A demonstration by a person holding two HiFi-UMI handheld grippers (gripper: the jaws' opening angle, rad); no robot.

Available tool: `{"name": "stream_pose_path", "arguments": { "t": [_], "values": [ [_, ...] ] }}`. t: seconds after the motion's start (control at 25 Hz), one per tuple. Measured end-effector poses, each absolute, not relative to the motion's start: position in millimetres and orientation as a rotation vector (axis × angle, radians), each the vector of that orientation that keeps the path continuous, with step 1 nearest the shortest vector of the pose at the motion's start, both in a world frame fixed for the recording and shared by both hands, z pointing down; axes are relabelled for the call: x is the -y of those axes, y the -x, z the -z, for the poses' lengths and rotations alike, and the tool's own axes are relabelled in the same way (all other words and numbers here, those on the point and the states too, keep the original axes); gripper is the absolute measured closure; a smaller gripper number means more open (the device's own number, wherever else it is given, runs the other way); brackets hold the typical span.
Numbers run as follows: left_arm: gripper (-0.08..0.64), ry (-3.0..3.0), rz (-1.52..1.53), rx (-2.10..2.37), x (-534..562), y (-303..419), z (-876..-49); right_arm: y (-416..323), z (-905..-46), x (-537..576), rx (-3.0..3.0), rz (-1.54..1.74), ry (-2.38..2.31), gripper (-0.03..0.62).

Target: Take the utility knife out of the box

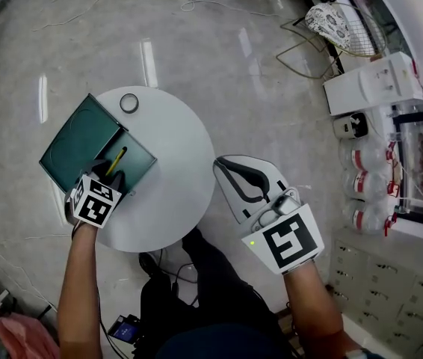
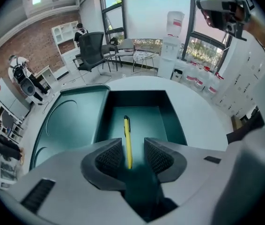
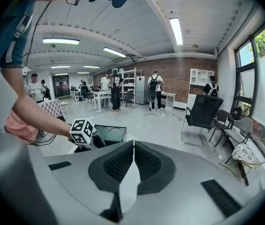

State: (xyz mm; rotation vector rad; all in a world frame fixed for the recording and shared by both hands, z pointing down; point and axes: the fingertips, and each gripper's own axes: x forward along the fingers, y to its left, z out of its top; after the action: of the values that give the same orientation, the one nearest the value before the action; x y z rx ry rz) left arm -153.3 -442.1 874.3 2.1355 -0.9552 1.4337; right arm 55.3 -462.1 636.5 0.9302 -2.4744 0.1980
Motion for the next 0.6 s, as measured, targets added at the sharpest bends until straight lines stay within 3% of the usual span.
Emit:
{"name": "stream_pose_path", "arguments": {
  "t": [0.24,0.6],
  "values": [
    [0.434,-2.074,-1.583,0.922,442.2,149.8,-904.9,-59.0,-654.3,466.2,2.466,-0.209,-0.925,0.554],
    [0.5,-2.034,-1.409,0.957,446.5,142.3,-912.4,-63.6,-666.7,463.8,2.453,-0.226,-0.916,0.554]
  ]
}}
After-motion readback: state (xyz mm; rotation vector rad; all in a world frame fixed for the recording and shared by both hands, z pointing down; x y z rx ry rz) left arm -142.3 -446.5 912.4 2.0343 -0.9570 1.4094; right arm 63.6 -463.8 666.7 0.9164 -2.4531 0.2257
